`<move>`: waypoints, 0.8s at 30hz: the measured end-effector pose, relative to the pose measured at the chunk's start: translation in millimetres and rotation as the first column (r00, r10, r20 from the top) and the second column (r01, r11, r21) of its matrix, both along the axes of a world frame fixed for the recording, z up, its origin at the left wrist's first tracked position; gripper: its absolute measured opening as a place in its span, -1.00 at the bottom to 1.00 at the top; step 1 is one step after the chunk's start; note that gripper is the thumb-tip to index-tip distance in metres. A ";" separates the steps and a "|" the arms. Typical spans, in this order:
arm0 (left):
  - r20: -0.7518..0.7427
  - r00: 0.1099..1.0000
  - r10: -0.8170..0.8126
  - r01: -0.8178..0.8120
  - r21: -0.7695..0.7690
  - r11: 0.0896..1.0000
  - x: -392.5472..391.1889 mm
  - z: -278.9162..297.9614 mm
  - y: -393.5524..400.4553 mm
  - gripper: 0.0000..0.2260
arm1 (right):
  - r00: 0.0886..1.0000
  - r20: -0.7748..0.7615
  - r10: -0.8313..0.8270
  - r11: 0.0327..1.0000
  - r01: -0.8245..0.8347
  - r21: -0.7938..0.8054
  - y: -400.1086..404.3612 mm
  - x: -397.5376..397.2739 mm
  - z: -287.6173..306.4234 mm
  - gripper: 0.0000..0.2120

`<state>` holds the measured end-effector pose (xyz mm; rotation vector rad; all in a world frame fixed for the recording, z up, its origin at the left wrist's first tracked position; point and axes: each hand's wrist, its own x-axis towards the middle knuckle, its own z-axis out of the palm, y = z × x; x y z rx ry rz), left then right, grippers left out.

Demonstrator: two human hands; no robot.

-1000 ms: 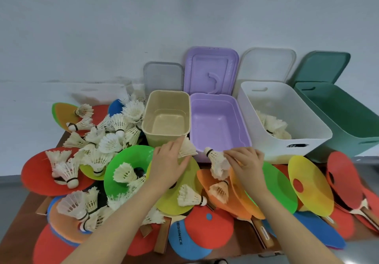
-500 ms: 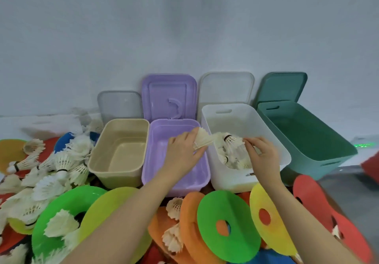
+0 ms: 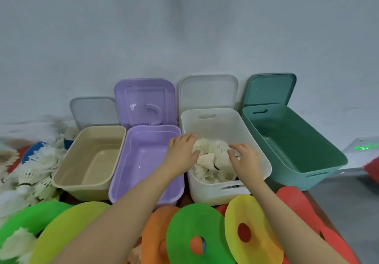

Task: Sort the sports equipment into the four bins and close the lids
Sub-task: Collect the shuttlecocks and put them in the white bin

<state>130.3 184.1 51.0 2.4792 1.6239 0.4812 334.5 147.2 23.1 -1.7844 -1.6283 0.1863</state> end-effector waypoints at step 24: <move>0.049 0.971 0.236 -0.235 -0.031 0.972 -274.8 -46.4 -159.2 -0.63 | 0.886 -0.073 0.458 0.885 -0.447 0.134 -107.3 -249.5 -18.4 -0.74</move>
